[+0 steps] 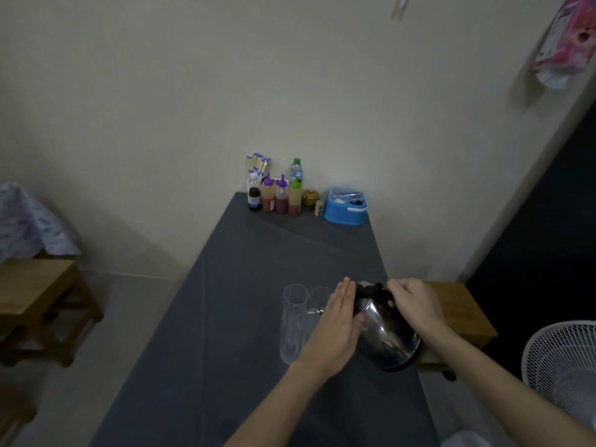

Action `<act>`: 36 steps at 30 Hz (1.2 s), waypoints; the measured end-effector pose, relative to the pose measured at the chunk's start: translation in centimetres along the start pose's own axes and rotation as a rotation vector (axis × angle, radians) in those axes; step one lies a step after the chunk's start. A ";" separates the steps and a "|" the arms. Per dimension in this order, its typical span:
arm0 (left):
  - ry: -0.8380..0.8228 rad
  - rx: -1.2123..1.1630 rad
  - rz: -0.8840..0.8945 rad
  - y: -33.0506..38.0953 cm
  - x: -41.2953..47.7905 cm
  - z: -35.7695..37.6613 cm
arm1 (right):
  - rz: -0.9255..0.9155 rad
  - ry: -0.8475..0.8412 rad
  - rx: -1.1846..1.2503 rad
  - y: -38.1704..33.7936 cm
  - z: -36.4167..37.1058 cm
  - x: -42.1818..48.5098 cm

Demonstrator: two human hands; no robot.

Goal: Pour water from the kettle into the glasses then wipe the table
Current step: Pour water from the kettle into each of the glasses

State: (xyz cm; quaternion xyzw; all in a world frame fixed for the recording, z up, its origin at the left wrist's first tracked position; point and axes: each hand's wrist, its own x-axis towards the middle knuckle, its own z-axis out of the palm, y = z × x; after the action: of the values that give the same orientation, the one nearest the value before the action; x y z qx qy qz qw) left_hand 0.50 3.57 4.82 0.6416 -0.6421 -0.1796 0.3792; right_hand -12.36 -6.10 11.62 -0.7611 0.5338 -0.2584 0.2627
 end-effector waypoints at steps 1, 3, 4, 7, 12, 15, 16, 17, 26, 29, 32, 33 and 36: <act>0.002 -0.007 -0.005 0.0 0.0 0.0 | -0.009 0.003 -0.020 -0.2 0.0 0.0; 0.002 -0.024 -0.009 0.0 0.0 0.0 | -0.023 0.004 -0.043 -0.5 -0.1 0.0; 0.001 -0.025 -0.015 0.0 0.1 0.0 | -0.028 0.003 -0.048 -0.6 -0.1 0.0; 0.004 -0.022 -0.029 -0.1 0.1 0.0 | -0.042 -0.002 -0.066 -0.8 -0.2 0.1; 0.019 -0.052 -0.029 -0.2 0.1 0.1 | -0.075 -0.014 -0.094 -1.2 -0.4 0.2; 0.025 -0.072 -0.036 -0.1 0.2 0.2 | -0.090 -0.011 -0.127 -1.5 -0.5 0.5; 0.027 -0.082 -0.039 -0.1 0.2 0.2 | -0.095 -0.006 -0.134 -1.6 -0.5 0.6; 0.030 -0.091 -0.041 0.0 0.2 0.2 | -0.099 -0.004 -0.140 -1.6 -0.6 0.7; 0.076 -0.151 -0.052 0.3 0.5 0.5 | -0.115 -0.024 -0.171 -1.6 -0.6 1.6; 0.081 -0.159 -0.057 0.4 0.6 0.6 | -0.124 -0.019 -0.182 -1.6 -0.7 1.7; 0.090 -0.170 -0.050 0.4 0.5 0.6 | -0.153 0.004 -0.227 -1.7 -0.8 1.8; 0.092 -0.173 -0.049 0.4 0.4 0.6 | -0.159 0.007 -0.233 -1.8 -0.9 1.8; 0.095 -0.179 -0.052 0.3 0.4 0.7 | -0.160 0.007 -0.241 -1.7 -0.9 1.9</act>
State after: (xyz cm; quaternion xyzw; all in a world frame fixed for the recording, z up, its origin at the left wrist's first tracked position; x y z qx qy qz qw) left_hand -0.17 3.07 4.72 0.6293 -0.5880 -0.2155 0.4603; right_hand -11.23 -7.49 13.66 -0.8263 0.4995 -0.2152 0.1463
